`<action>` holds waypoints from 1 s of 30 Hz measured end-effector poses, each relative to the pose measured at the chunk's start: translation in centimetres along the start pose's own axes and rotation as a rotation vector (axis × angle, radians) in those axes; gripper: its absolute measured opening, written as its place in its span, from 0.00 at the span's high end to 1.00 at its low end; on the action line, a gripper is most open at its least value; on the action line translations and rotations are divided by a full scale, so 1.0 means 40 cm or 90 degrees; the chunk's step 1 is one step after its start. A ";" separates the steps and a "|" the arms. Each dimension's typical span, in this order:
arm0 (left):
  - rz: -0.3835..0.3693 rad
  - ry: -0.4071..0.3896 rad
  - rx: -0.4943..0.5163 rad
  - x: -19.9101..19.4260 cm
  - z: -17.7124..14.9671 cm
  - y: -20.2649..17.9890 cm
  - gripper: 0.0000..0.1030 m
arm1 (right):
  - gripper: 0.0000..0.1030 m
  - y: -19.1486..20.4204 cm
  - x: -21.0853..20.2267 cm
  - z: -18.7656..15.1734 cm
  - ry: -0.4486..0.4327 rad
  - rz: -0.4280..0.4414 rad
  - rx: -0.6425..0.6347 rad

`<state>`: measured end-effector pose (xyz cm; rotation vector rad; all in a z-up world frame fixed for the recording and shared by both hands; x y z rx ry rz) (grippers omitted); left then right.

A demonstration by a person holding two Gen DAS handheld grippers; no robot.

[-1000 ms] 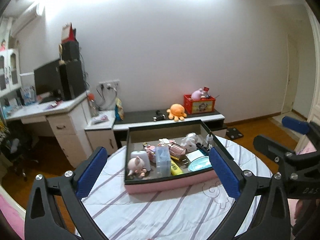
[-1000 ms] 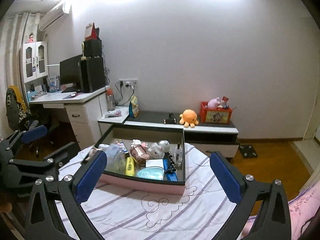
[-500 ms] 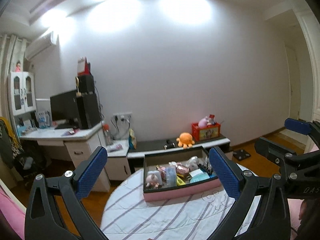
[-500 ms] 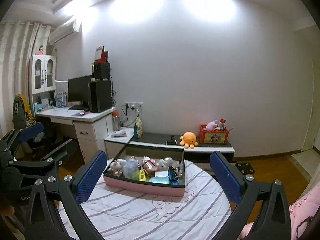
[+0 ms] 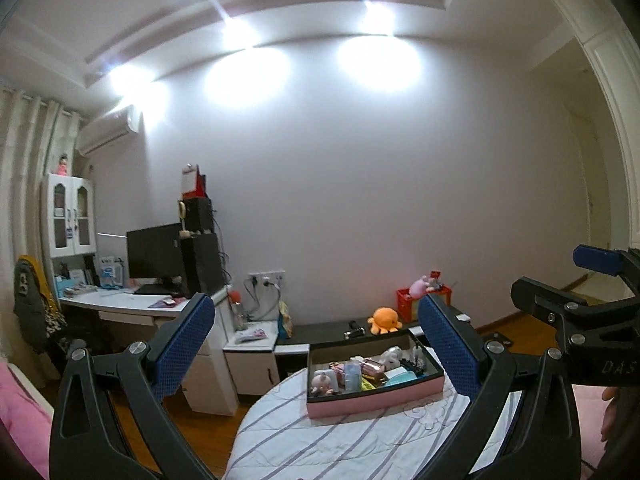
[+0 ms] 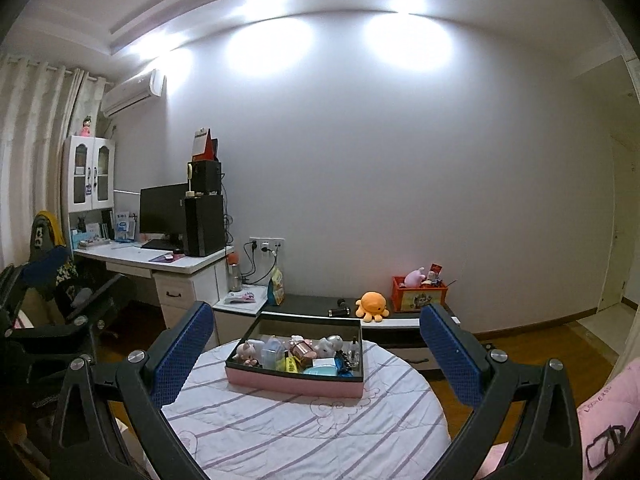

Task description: Organize rigid objects

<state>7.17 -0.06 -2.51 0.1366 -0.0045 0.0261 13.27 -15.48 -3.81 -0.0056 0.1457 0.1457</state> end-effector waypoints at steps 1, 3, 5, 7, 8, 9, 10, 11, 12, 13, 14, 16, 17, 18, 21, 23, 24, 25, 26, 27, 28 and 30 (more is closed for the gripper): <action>0.005 -0.003 -0.006 -0.018 0.001 0.002 0.00 | 0.00 0.001 -0.010 0.000 -0.001 0.001 0.002; 0.005 -0.008 -0.016 -0.041 0.002 0.005 0.00 | 0.00 0.004 -0.032 0.002 -0.007 0.005 0.003; 0.004 -0.010 -0.027 -0.066 0.005 0.008 0.00 | 0.00 0.006 -0.054 0.003 -0.016 0.007 0.004; 0.005 -0.014 -0.028 -0.088 0.008 0.008 0.00 | 0.00 0.011 -0.075 0.006 -0.022 0.004 0.003; 0.005 -0.019 -0.028 -0.104 0.010 0.008 0.00 | 0.00 0.014 -0.087 0.005 -0.025 0.002 0.001; 0.006 -0.020 -0.027 -0.111 0.012 0.008 0.00 | 0.00 0.016 -0.098 0.006 -0.030 0.000 -0.001; 0.006 -0.022 -0.024 -0.121 0.014 0.009 0.00 | 0.00 0.019 -0.108 0.007 -0.032 -0.001 -0.002; 0.007 -0.026 -0.022 -0.130 0.017 0.009 0.00 | 0.00 0.019 -0.114 0.009 -0.034 -0.001 -0.004; 0.008 -0.028 -0.019 -0.136 0.019 0.009 0.00 | 0.00 0.022 -0.120 0.011 -0.035 0.000 -0.003; 0.009 -0.029 -0.017 -0.141 0.023 0.008 0.00 | 0.00 0.024 -0.125 0.011 -0.037 0.000 -0.003; 0.011 -0.032 -0.016 -0.145 0.026 0.008 0.00 | 0.00 0.027 -0.130 0.013 -0.039 0.003 -0.005; 0.012 -0.034 -0.014 -0.152 0.029 0.008 0.00 | 0.00 0.030 -0.140 0.013 -0.041 0.004 -0.007; 0.012 -0.034 -0.014 -0.151 0.028 0.007 0.00 | 0.00 0.032 -0.144 0.015 -0.045 0.004 -0.009; 0.012 -0.034 -0.015 -0.152 0.028 0.007 0.00 | 0.00 0.034 -0.148 0.016 -0.047 0.003 -0.011; 0.011 -0.035 -0.018 -0.155 0.029 0.008 0.00 | 0.00 0.036 -0.153 0.018 -0.051 0.001 -0.013; 0.009 -0.033 -0.020 -0.158 0.028 0.008 0.00 | 0.00 0.037 -0.154 0.016 -0.051 0.003 -0.013; 0.009 -0.032 -0.021 -0.157 0.028 0.008 0.00 | 0.00 0.038 -0.155 0.016 -0.051 0.003 -0.012; 0.009 -0.031 -0.021 -0.157 0.028 0.008 0.00 | 0.00 0.040 -0.156 0.016 -0.051 0.002 -0.012; 0.008 -0.030 -0.020 -0.155 0.028 0.008 0.00 | 0.00 0.038 -0.156 0.016 -0.050 0.002 -0.013; 0.008 -0.030 -0.020 -0.156 0.029 0.007 0.00 | 0.00 0.039 -0.157 0.016 -0.051 0.001 -0.015; 0.008 -0.030 -0.020 -0.156 0.028 0.007 0.00 | 0.00 0.040 -0.159 0.016 -0.051 0.001 -0.015; 0.007 -0.028 -0.022 -0.156 0.028 0.006 0.00 | 0.00 0.042 -0.161 0.015 -0.050 0.001 -0.014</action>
Point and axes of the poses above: each gripper's, at about its wrist camera, not at the fingertips, and x roughly the way its jaws point, y to its left, z to its top, the point moved 4 cm from there along x, roughly the way its jaws point, and after that the axes turned 1 degree about x, right-handed, at the moved point
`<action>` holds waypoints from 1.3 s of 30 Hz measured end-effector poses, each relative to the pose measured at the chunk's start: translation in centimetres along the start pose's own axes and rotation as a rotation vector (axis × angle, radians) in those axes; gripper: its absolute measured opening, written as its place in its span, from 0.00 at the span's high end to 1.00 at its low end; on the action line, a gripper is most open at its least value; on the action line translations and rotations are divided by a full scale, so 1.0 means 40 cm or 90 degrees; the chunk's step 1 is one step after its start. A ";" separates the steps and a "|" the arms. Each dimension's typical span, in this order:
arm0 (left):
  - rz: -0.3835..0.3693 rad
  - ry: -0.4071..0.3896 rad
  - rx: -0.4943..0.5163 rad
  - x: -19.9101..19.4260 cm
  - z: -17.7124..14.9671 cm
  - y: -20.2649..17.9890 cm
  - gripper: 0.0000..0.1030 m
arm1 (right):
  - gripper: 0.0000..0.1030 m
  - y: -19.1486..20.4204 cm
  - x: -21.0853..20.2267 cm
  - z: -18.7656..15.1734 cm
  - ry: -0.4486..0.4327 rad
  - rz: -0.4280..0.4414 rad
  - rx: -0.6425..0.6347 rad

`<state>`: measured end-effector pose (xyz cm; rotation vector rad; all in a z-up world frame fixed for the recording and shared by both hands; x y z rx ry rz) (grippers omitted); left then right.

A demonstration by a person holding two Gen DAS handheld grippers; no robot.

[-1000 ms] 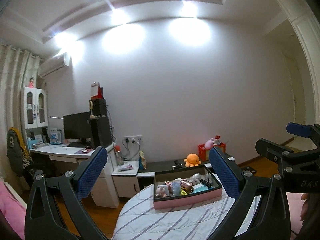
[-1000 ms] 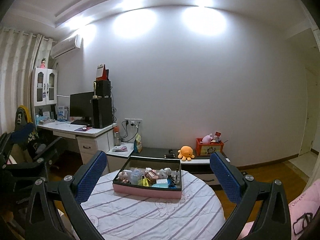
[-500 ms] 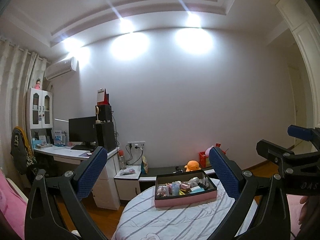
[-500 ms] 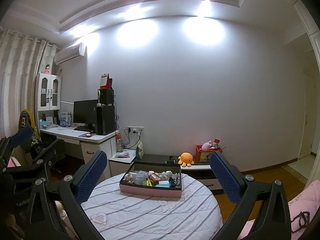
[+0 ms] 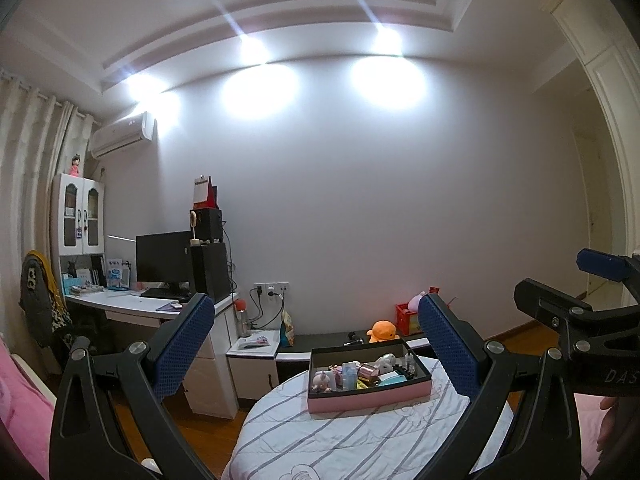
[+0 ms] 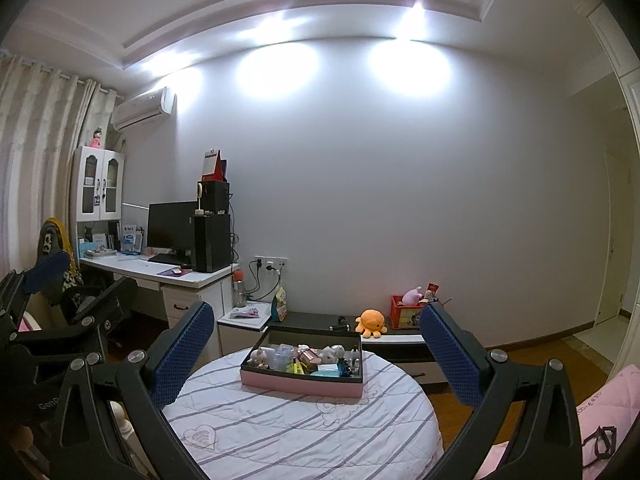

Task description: Organize rigid objects

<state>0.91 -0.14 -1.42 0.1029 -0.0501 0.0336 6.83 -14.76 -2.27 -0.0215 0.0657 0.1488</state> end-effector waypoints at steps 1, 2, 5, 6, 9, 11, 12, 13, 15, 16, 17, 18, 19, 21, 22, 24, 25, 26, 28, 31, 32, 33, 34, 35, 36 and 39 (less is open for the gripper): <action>0.000 0.000 0.000 0.001 0.000 0.000 0.00 | 0.00 0.000 0.000 0.001 0.000 0.000 0.000; -0.001 0.000 -0.001 0.001 0.001 -0.001 0.00 | 0.00 0.000 0.000 0.001 0.001 0.000 0.000; -0.005 0.000 -0.004 -0.002 0.001 0.000 0.00 | 0.00 0.000 -0.003 0.001 -0.001 -0.002 0.000; -0.006 0.001 -0.005 -0.002 0.001 0.000 0.00 | 0.00 0.000 -0.003 0.000 -0.002 -0.003 -0.001; -0.008 0.002 -0.007 -0.003 0.000 -0.002 0.00 | 0.00 0.000 -0.005 -0.002 -0.001 -0.004 0.000; -0.010 0.003 -0.006 -0.004 0.001 -0.004 0.00 | 0.00 0.000 -0.006 -0.002 -0.003 -0.005 -0.001; -0.010 0.003 -0.006 -0.003 0.001 -0.004 0.00 | 0.00 -0.001 -0.006 -0.003 -0.003 -0.007 0.000; -0.011 0.003 -0.006 -0.003 0.002 -0.006 0.00 | 0.00 -0.001 -0.007 -0.003 -0.003 -0.008 -0.001; -0.010 0.004 -0.006 -0.001 0.002 -0.005 0.00 | 0.00 -0.002 -0.008 -0.004 -0.004 -0.011 0.000; -0.011 0.004 -0.006 -0.001 0.002 -0.006 0.00 | 0.00 -0.003 -0.007 -0.005 -0.004 -0.012 0.000; -0.012 0.004 -0.006 -0.002 0.002 -0.007 0.00 | 0.00 -0.003 -0.008 -0.006 -0.004 -0.013 0.000; -0.011 0.004 -0.006 -0.002 0.002 -0.007 0.00 | 0.00 -0.003 -0.010 -0.007 -0.007 -0.014 0.001; -0.012 0.005 -0.007 -0.002 0.002 -0.006 0.00 | 0.00 -0.002 -0.011 -0.007 -0.007 -0.014 0.002; -0.014 0.005 -0.005 -0.003 0.003 -0.008 0.00 | 0.00 -0.002 -0.012 -0.009 -0.010 -0.016 0.003; -0.013 0.005 -0.006 -0.002 0.003 -0.008 0.00 | 0.00 -0.002 -0.012 -0.009 -0.010 -0.016 0.004; -0.013 0.006 -0.005 -0.002 0.003 -0.008 0.00 | 0.00 -0.002 -0.013 -0.011 -0.009 -0.016 0.005; -0.014 0.006 -0.005 -0.002 0.004 -0.008 0.00 | 0.00 -0.002 -0.014 -0.010 -0.008 -0.017 0.006; -0.016 0.007 -0.006 -0.002 0.005 -0.008 0.00 | 0.00 -0.002 -0.014 -0.010 -0.009 -0.017 0.007; -0.017 0.008 -0.006 -0.001 0.005 -0.008 0.00 | 0.00 -0.002 -0.015 -0.010 -0.010 -0.018 0.008; -0.016 0.010 -0.004 0.001 0.005 -0.010 0.00 | 0.00 -0.003 -0.015 -0.012 -0.010 -0.020 0.011; -0.016 0.011 -0.002 0.002 0.004 -0.010 0.00 | 0.00 -0.004 -0.014 -0.013 -0.009 -0.020 0.012; -0.016 0.012 -0.003 0.002 0.003 -0.010 0.00 | 0.00 -0.004 -0.013 -0.014 -0.008 -0.020 0.012; -0.016 0.013 -0.002 0.003 0.002 -0.010 0.00 | 0.00 -0.003 -0.013 -0.014 -0.007 -0.021 0.012; -0.015 0.014 -0.001 0.004 0.002 -0.010 0.00 | 0.00 -0.004 -0.013 -0.013 -0.006 -0.022 0.012; -0.016 0.014 -0.002 0.004 0.002 -0.010 0.00 | 0.00 -0.004 -0.013 -0.013 -0.005 -0.024 0.013; -0.017 0.013 -0.002 0.006 -0.002 -0.009 0.00 | 0.00 -0.003 -0.013 -0.013 -0.004 -0.028 0.012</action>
Point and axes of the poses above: each gripper's, at about its wrist camera, not at the fingertips, and x roughly the way its jaws point, y to its left, z to its top, the point moved 4 cm from there along x, roughly the way its jaws point, and after that the axes turned 1 degree about x, right-handed, at the moved point
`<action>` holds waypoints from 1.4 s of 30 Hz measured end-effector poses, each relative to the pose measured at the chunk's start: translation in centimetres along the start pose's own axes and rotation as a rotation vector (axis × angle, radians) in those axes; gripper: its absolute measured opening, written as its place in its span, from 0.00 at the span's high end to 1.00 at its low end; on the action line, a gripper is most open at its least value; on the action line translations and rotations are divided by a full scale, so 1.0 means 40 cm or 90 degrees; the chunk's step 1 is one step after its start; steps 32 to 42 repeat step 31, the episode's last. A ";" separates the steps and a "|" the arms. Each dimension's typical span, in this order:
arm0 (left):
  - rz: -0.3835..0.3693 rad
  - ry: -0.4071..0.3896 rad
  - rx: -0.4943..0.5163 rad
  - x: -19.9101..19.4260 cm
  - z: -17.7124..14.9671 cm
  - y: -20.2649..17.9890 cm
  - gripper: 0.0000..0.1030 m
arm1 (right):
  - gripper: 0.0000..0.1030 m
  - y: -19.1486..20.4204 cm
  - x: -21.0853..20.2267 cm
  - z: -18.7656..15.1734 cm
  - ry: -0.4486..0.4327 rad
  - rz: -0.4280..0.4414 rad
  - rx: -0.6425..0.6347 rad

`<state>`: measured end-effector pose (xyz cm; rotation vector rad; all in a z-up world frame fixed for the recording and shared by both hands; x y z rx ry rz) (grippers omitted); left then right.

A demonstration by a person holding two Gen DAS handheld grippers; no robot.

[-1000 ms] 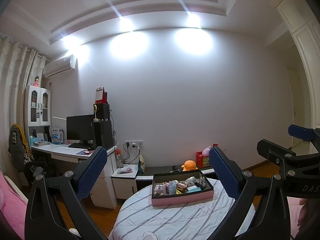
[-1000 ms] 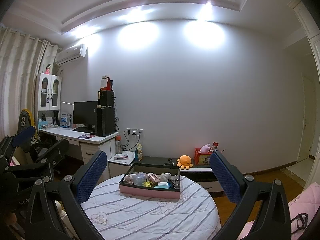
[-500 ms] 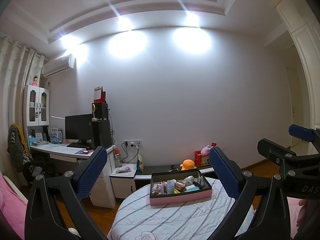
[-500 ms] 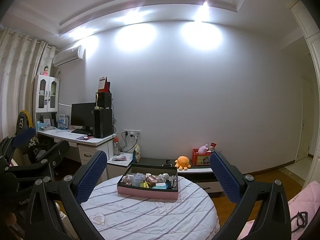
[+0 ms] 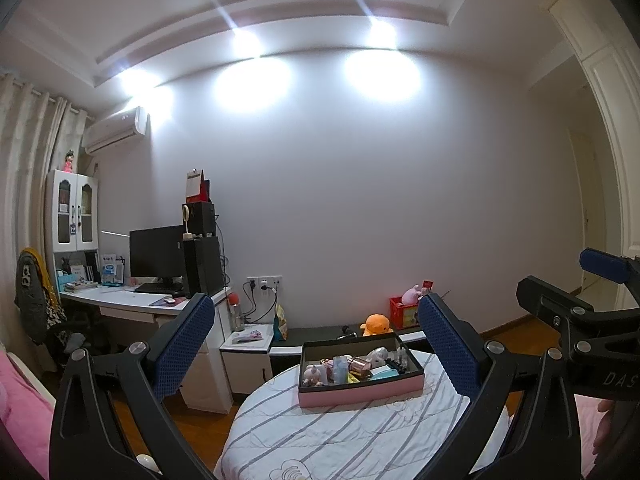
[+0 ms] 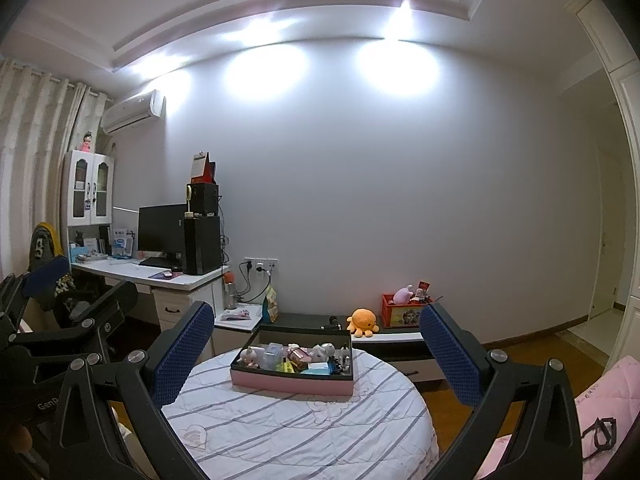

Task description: Organize rigid objects

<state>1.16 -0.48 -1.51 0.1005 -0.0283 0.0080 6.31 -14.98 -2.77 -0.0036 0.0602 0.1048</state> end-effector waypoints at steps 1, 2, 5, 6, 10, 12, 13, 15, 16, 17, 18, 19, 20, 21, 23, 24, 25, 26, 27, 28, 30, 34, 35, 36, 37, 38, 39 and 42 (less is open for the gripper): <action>-0.002 0.000 -0.001 0.001 -0.001 0.000 0.00 | 0.00 0.000 0.000 0.000 0.000 -0.001 0.000; -0.004 0.001 -0.001 0.000 -0.002 0.000 0.00 | 0.00 0.000 -0.001 -0.001 0.000 -0.003 0.000; -0.006 0.002 -0.002 0.001 -0.003 -0.002 0.00 | 0.00 0.000 -0.003 -0.001 -0.001 -0.005 0.001; -0.006 0.002 -0.001 0.001 -0.002 -0.002 0.00 | 0.00 0.000 -0.002 -0.002 0.000 -0.005 0.001; -0.003 0.000 0.002 0.001 -0.002 -0.002 0.00 | 0.00 0.002 -0.005 -0.002 0.001 -0.005 0.002; -0.003 0.002 0.002 0.001 -0.003 -0.002 0.00 | 0.00 0.003 -0.005 -0.002 0.002 -0.005 0.002; -0.003 0.001 0.002 0.001 -0.004 -0.002 0.00 | 0.00 0.003 -0.006 -0.002 0.001 -0.005 0.001; -0.002 0.001 0.003 0.001 -0.003 -0.002 0.00 | 0.00 0.002 -0.004 -0.002 0.003 -0.005 0.002; -0.002 0.000 0.002 0.001 -0.003 -0.002 0.00 | 0.00 0.002 -0.004 -0.003 0.003 -0.006 0.002; -0.001 0.001 0.004 0.000 -0.004 -0.002 0.00 | 0.00 0.002 -0.004 -0.002 0.002 -0.005 0.002; 0.000 0.001 0.005 -0.001 -0.005 -0.001 0.00 | 0.00 0.002 -0.004 -0.002 0.003 -0.005 0.003; 0.002 0.001 0.007 -0.001 -0.006 -0.001 0.00 | 0.00 0.002 -0.004 -0.002 0.003 -0.005 0.002; 0.005 0.000 0.008 -0.003 -0.007 0.000 0.00 | 0.00 0.003 -0.003 -0.002 0.004 -0.005 0.002; 0.005 0.000 0.008 -0.004 -0.007 0.001 0.00 | 0.00 0.004 -0.004 -0.002 0.004 -0.005 0.002; 0.005 -0.001 0.007 -0.006 -0.007 0.003 0.00 | 0.00 0.005 -0.005 -0.001 0.003 -0.006 0.002; 0.004 -0.001 0.007 -0.006 -0.007 0.002 0.00 | 0.00 0.003 -0.004 0.000 0.003 -0.006 0.002; 0.003 -0.001 0.006 -0.007 -0.007 0.004 0.00 | 0.00 0.003 -0.005 0.000 0.002 -0.006 0.002; 0.003 -0.002 0.005 -0.008 -0.006 0.004 0.00 | 0.00 0.004 -0.006 0.001 0.000 -0.006 0.002; 0.003 -0.002 0.006 -0.008 -0.006 0.004 0.00 | 0.00 0.004 -0.006 0.001 0.000 -0.006 0.002; 0.004 -0.003 0.006 -0.007 -0.006 0.003 0.00 | 0.00 0.005 -0.006 0.001 -0.001 -0.007 0.001; 0.003 -0.001 0.006 -0.006 -0.006 0.002 0.00 | 0.00 0.006 -0.006 0.001 -0.001 -0.008 -0.001; 0.003 -0.001 0.006 -0.006 -0.007 0.003 0.00 | 0.00 0.007 -0.005 0.001 -0.001 -0.008 -0.002; 0.003 -0.001 0.006 -0.006 -0.007 0.003 0.00 | 0.00 0.007 -0.005 0.001 -0.001 -0.008 -0.002; 0.003 -0.001 0.006 -0.006 -0.007 0.003 0.00 | 0.00 0.007 -0.005 0.001 -0.001 -0.008 -0.002; 0.003 -0.001 0.006 -0.006 -0.007 0.003 0.00 | 0.00 0.007 -0.005 0.001 -0.001 -0.008 -0.002; 0.003 -0.001 0.006 -0.006 -0.007 0.003 0.00 | 0.00 0.007 -0.005 0.001 -0.001 -0.008 -0.002; 0.003 -0.001 0.006 -0.006 -0.007 0.003 0.00 | 0.00 0.007 -0.005 0.001 -0.001 -0.008 -0.002; 0.003 -0.001 0.006 -0.006 -0.007 0.003 0.00 | 0.00 0.007 -0.005 0.001 -0.001 -0.008 -0.002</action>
Point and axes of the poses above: each gripper's, at about its wrist camera, not at the fingertips, and x roughly the way its jaws point, y to its left, z to its top, the point moved 4 cm from there along x, roughly the way its jaws point, and after that the axes turned 1 degree about x, right-handed, at the moved point
